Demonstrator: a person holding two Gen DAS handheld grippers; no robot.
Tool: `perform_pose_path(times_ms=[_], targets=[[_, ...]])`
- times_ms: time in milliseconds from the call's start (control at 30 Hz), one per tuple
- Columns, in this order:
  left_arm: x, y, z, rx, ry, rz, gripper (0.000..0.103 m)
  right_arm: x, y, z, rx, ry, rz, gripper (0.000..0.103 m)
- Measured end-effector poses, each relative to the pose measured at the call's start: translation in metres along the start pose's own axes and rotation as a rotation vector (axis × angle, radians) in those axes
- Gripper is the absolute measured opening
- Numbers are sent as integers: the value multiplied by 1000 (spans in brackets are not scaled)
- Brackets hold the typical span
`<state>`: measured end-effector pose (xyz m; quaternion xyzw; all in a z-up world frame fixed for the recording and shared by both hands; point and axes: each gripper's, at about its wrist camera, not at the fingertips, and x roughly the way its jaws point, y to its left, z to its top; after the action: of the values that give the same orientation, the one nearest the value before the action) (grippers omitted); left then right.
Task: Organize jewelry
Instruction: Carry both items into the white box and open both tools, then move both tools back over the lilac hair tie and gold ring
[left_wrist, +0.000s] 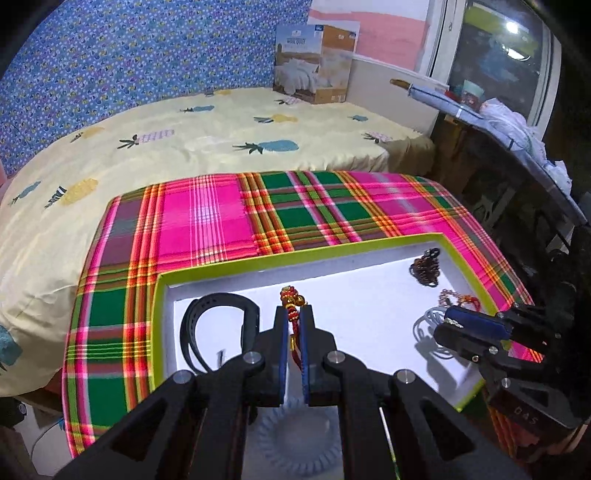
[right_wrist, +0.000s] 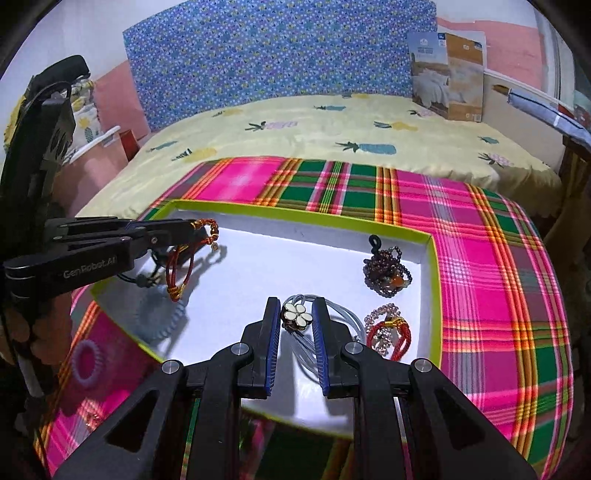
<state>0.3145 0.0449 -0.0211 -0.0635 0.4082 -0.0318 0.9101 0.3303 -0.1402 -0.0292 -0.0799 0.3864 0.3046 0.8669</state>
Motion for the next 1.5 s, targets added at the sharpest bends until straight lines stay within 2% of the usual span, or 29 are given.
perform_pose_path(times_ms=[400, 467, 533, 667, 1000, 1233, 1300, 1367, 1500], targets=[[20, 6, 0, -5, 36, 24, 7, 14, -5, -6, 19, 61, -5, 18], [18, 7, 0, -9, 32, 28, 7, 13, -4, -6, 13, 58, -11, 18], [16, 7, 0, -11, 29, 33, 7, 11, -3, -6, 5, 52, -19, 23], [9, 6, -2, -8, 20, 22, 7, 3, 1, -6, -9, 33, -23, 23], [-43, -1, -13, -23, -44, 2, 7, -47, 11, -13, -10, -46, -52, 24], [-89, -11, -36, -8, -97, -9, 8, -89, 19, -35, 37, -83, -52, 24], [-100, -13, -44, -9, -106, -14, 9, -99, 23, -42, 43, -87, -49, 24], [-110, -14, -53, -14, -110, -15, 19, -109, 29, -50, 45, -95, -38, 24], [-127, -14, -75, -20, -115, -5, 22, -125, 43, -64, 35, -106, -31, 24]])
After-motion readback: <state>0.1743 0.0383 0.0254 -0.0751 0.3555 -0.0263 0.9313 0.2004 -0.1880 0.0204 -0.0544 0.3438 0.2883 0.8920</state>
